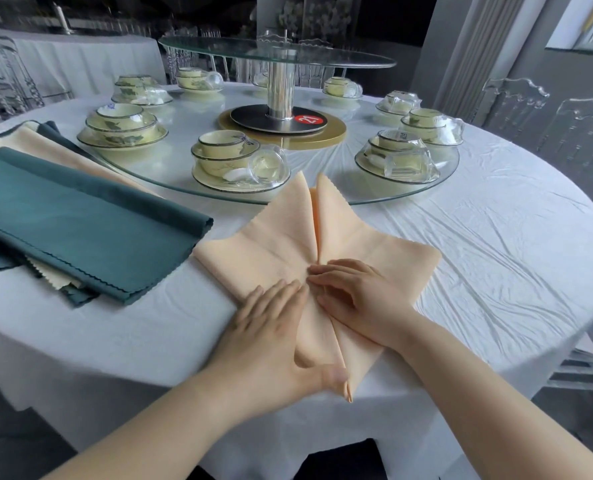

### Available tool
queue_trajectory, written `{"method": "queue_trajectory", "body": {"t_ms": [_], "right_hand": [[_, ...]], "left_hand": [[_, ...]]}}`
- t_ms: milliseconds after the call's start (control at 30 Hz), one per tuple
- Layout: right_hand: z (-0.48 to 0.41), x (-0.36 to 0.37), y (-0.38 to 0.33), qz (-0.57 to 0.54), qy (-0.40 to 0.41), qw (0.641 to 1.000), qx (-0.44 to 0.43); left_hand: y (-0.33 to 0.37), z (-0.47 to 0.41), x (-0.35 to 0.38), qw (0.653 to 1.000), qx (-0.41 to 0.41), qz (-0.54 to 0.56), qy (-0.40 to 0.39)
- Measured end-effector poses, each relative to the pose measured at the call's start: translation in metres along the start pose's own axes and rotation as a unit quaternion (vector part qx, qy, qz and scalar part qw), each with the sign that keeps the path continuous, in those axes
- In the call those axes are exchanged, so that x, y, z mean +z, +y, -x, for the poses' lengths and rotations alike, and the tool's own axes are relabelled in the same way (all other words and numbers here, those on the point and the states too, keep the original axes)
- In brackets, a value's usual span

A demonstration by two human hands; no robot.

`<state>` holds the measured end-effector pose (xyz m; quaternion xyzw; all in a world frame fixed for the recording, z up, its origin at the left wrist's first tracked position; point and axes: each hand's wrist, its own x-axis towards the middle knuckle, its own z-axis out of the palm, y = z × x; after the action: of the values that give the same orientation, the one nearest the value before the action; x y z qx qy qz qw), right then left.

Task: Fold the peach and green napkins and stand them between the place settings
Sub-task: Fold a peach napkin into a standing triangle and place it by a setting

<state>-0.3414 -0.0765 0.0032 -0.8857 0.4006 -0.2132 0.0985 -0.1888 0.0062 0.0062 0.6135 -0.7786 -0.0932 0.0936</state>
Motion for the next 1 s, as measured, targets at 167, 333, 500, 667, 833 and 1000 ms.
{"method": "queue_trajectory", "body": {"t_ms": [167, 333, 500, 667, 833, 1000], "right_hand": [[-0.001, -0.006, 0.0, -0.093, 0.069, 0.992, 0.058], [-0.01, -0.014, -0.006, 0.073, -0.013, 0.981, 0.178], [-0.022, -0.014, -0.021, 0.143, -0.05, 0.974, 0.166], [-0.025, -0.013, -0.024, 0.153, -0.036, 0.977, 0.146], [-0.025, -0.009, -0.02, 0.131, -0.019, 0.983, 0.126], [-0.018, -0.01, -0.012, 0.06, -0.006, 0.993, 0.097]], "left_hand": [[0.005, 0.002, 0.004, 1.0, 0.025, 0.001, -0.011], [0.001, 0.001, 0.005, 0.999, 0.043, -0.013, -0.017], [0.0, 0.002, 0.005, 0.999, 0.046, -0.003, -0.011], [0.0, 0.002, 0.005, 0.998, 0.055, -0.001, 0.006], [-0.001, 0.003, 0.007, 0.996, 0.069, 0.0, 0.051], [-0.005, 0.001, 0.015, 0.993, 0.086, 0.007, 0.086]]}}
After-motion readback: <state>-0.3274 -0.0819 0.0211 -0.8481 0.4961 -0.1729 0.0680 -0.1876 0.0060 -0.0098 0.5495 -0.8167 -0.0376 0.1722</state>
